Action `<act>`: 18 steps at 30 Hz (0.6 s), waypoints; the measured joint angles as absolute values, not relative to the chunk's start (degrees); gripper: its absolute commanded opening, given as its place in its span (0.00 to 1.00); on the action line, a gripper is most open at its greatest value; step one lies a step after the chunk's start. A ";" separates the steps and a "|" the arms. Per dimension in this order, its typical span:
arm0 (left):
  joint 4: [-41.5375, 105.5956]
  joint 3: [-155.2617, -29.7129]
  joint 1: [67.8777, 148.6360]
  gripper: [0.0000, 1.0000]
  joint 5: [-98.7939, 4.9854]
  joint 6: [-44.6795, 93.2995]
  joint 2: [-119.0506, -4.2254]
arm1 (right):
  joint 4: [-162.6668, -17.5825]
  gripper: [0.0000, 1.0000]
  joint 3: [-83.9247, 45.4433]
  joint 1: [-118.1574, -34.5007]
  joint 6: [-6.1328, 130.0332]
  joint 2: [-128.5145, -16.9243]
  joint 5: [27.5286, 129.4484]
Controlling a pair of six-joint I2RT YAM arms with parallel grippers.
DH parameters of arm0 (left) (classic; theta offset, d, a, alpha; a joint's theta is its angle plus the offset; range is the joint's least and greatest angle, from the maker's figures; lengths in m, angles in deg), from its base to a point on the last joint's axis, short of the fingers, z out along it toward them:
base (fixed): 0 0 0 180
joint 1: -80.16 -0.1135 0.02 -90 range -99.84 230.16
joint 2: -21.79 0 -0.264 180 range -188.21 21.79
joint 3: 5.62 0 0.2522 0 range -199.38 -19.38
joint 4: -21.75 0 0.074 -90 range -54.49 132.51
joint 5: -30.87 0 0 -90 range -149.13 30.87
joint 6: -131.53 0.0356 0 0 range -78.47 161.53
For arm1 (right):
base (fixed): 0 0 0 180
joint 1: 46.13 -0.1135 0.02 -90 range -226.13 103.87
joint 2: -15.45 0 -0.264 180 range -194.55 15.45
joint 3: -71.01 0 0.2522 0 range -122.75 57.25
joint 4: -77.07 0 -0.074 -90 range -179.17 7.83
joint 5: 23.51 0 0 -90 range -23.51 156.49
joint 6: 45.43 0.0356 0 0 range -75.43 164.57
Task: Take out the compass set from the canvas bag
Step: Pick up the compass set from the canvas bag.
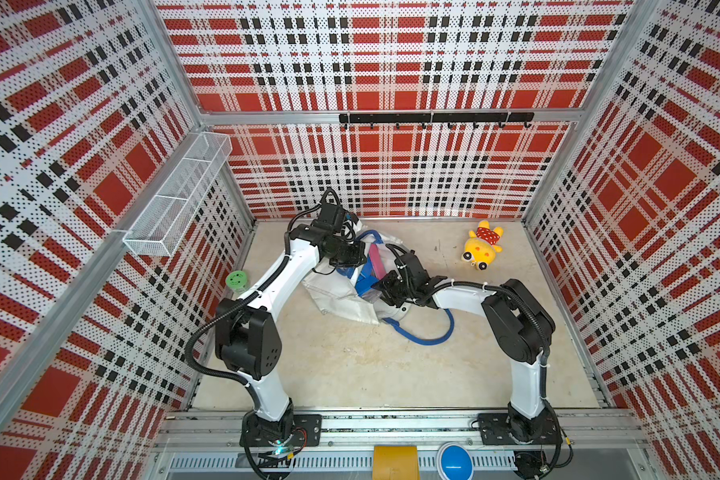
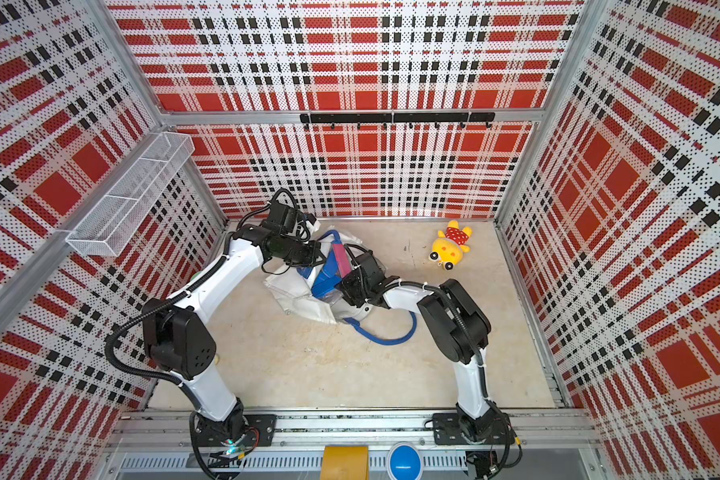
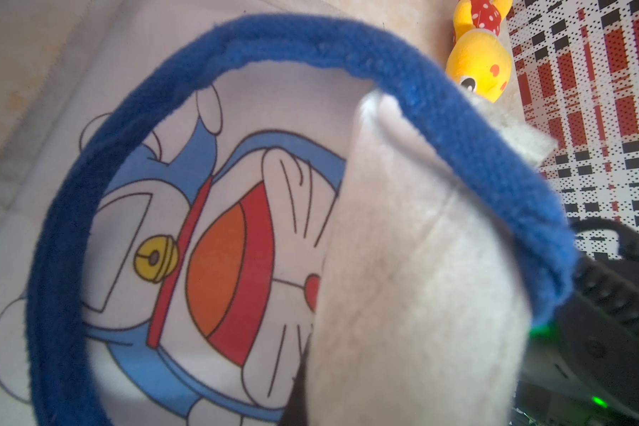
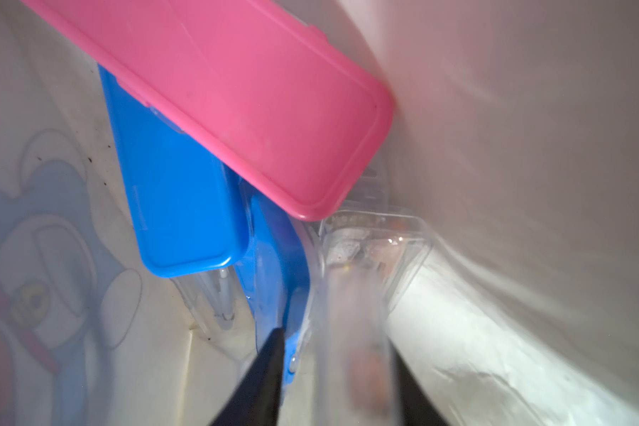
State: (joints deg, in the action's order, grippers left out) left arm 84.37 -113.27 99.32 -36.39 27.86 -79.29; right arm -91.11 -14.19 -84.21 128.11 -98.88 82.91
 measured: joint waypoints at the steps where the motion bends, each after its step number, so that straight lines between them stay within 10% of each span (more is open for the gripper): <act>1: 84.37 -113.27 99.32 0.00 -36.41 27.84 -79.29 | -91.11 0.47 -14.19 -84.21 128.09 -98.83 82.91; 18: 84.39 -113.27 99.32 0.00 -36.41 27.81 -79.29 | -90.91 0.15 -12.11 -83.91 127.55 -97.06 84.03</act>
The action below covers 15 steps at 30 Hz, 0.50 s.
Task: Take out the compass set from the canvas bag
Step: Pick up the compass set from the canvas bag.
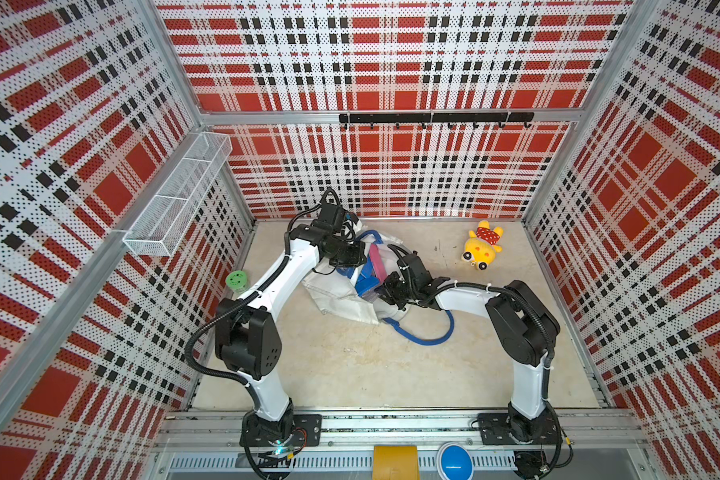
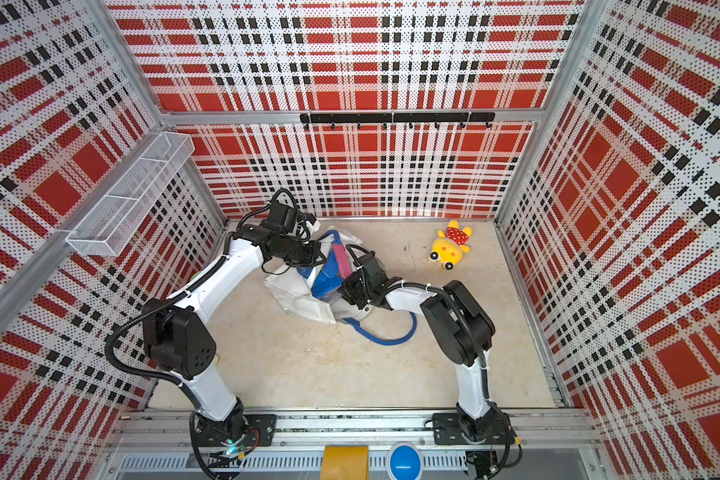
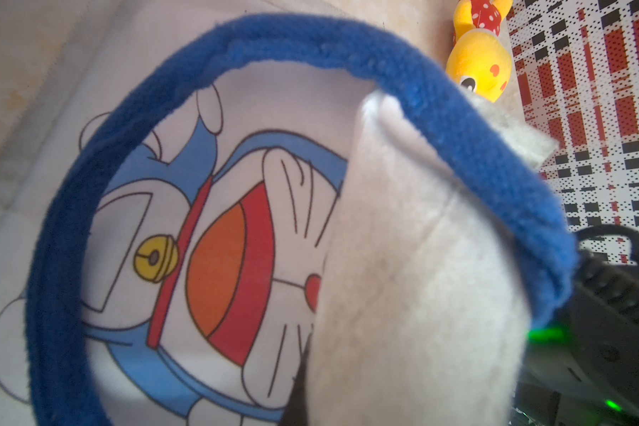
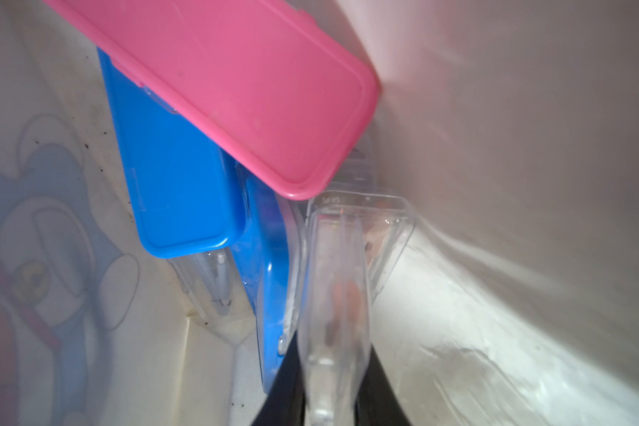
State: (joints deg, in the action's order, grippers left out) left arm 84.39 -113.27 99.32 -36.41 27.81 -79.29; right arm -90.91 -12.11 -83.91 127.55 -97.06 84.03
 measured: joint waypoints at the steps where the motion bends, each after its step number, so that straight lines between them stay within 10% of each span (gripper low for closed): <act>1: 84.39 -113.27 99.32 0.00 -36.41 27.79 -79.29 | -90.87 0.15 -11.92 -83.86 127.52 -96.87 84.05; 15: 84.00 -113.99 98.44 0.00 -36.83 27.33 -79.64 | -78.87 0.09 -11.65 -78.16 117.23 -82.51 87.00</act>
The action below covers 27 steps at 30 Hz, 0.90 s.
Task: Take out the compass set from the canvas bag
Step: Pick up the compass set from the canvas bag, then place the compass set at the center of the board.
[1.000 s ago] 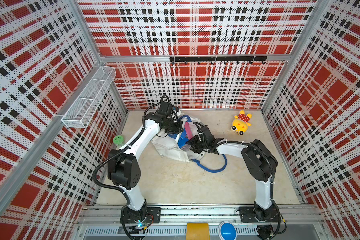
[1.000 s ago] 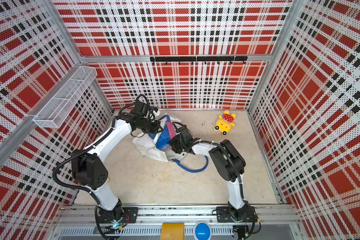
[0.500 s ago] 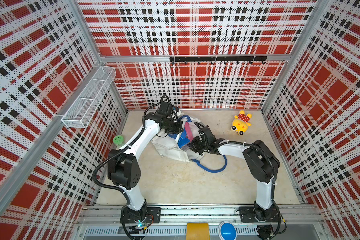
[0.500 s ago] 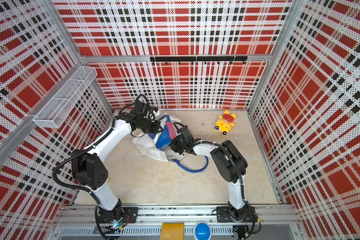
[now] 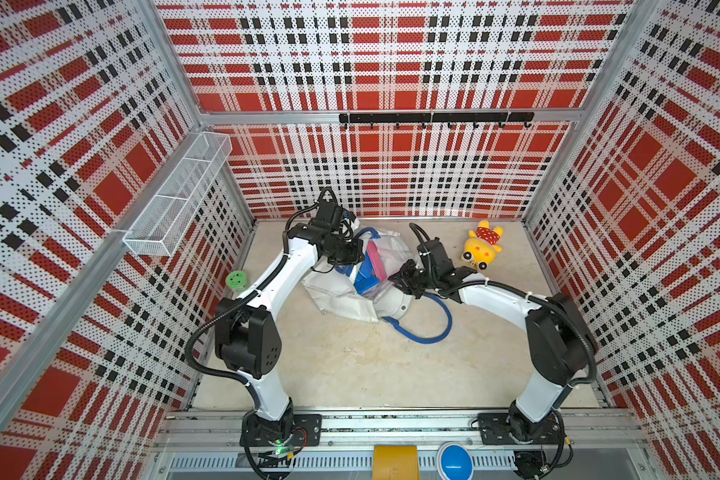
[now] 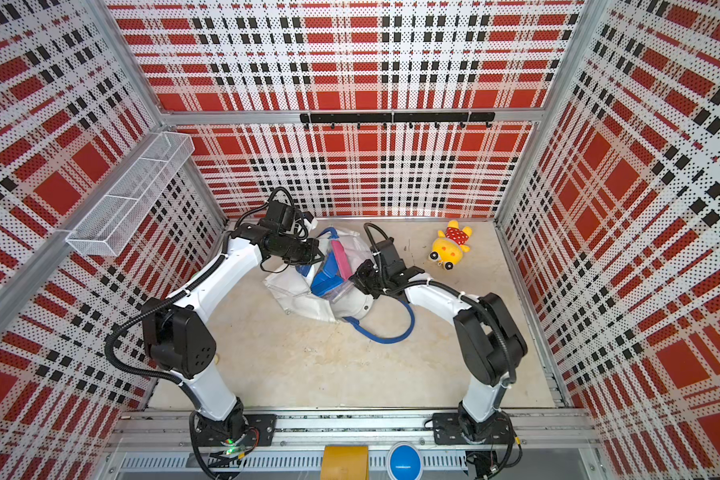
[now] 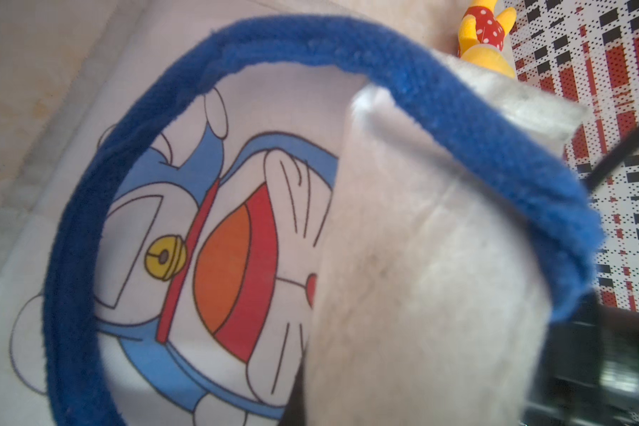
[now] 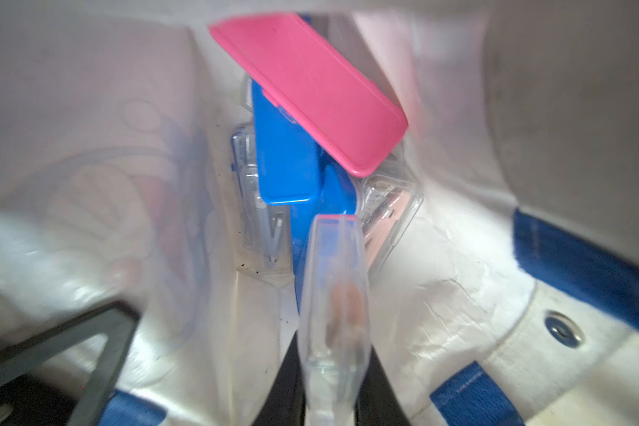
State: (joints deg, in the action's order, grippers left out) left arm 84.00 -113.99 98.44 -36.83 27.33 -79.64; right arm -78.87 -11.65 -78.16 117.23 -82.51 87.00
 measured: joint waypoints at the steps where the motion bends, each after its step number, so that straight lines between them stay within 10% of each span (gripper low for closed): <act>1: 84.02 -114.23 98.40 0.00 -36.85 27.31 -79.77 | -77.97 0.09 -11.74 -77.31 115.90 -81.41 87.44; 27: 84.48 -116.55 98.24 0.00 -36.26 26.53 -81.87 | -80.05 0.12 10.51 -30.66 99.77 -71.71 103.26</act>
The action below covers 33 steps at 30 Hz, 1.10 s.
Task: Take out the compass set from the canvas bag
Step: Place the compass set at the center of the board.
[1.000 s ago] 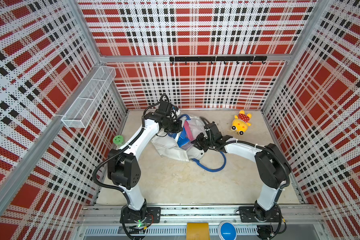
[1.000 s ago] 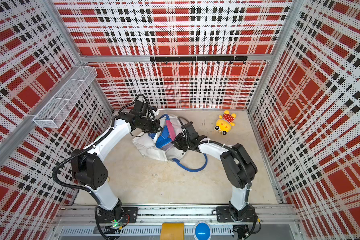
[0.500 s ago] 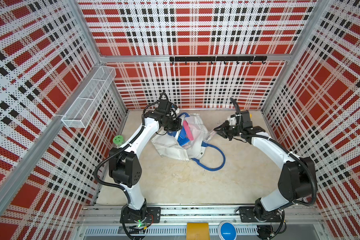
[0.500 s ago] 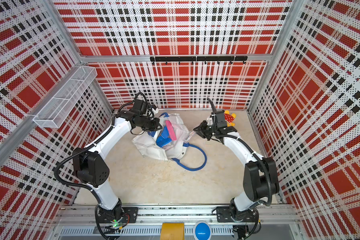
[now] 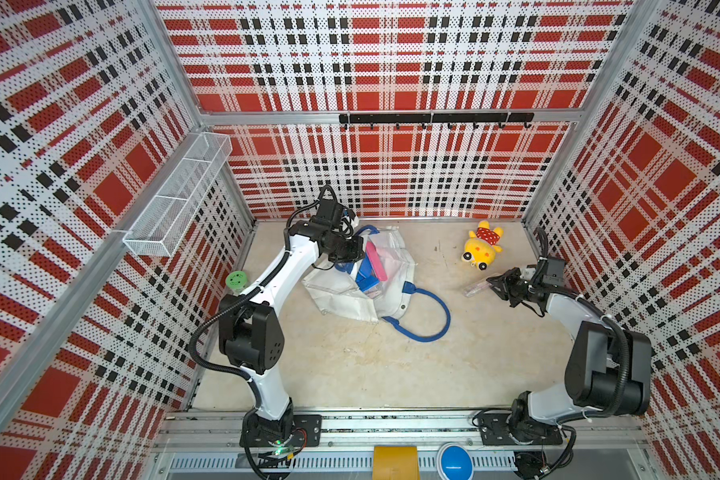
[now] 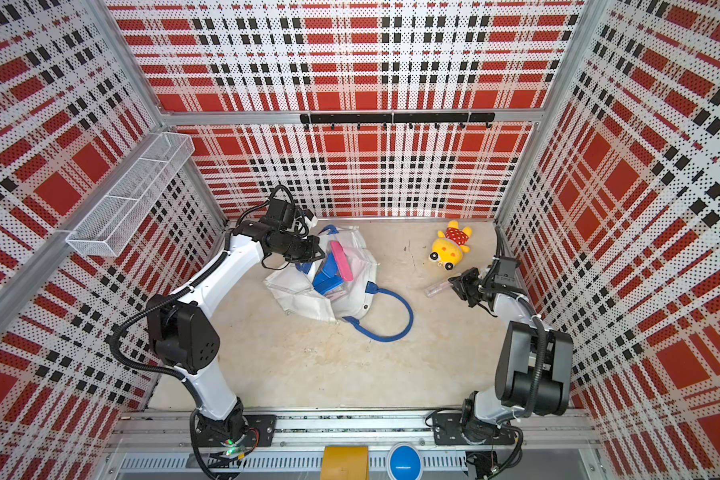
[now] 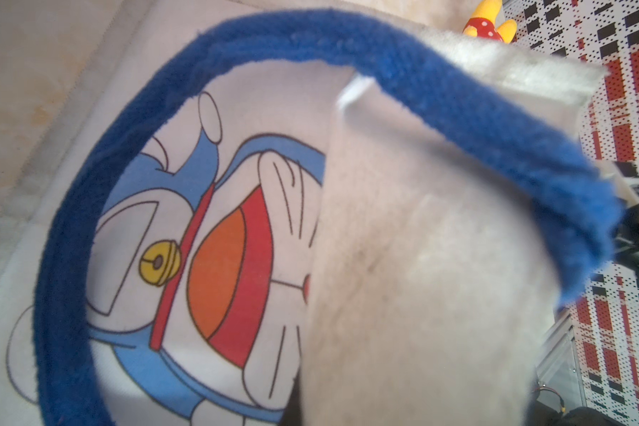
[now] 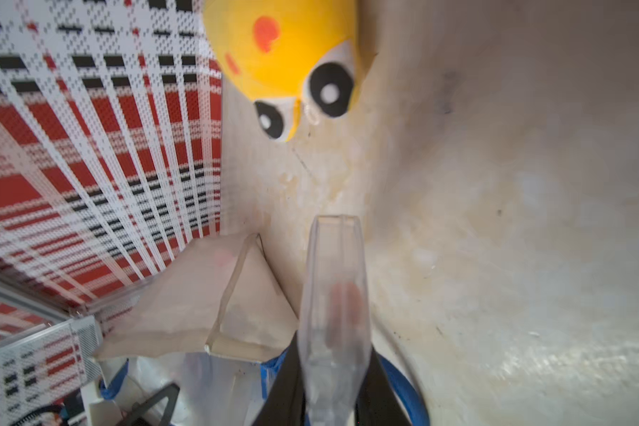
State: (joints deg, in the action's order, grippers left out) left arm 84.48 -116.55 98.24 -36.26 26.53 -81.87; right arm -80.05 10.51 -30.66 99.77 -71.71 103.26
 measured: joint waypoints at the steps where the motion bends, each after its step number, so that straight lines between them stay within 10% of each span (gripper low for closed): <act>1: 84.50 -116.66 98.24 0.00 -36.22 26.50 -81.91 | -82.76 0.12 11.78 -29.99 100.99 -72.71 102.94; 14: 84.68 -117.05 98.55 0.00 -36.22 26.26 -82.04 | -101.53 0.16 13.53 -28.08 107.70 -83.99 98.50; 20: 84.85 -117.05 99.01 0.00 -36.22 26.24 -82.04 | -101.75 0.45 14.53 -28.04 108.86 -86.14 98.19; 33: 88.13 -117.90 99.86 0.00 -36.61 27.05 -82.04 | -73.21 0.55 8.15 -35.58 101.27 -60.41 89.56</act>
State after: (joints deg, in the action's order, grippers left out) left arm 88.13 -117.90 99.86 -36.61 27.05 -82.04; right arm -73.21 8.15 -35.58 101.27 -60.41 89.56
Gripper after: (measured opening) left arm 0.059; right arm 0.570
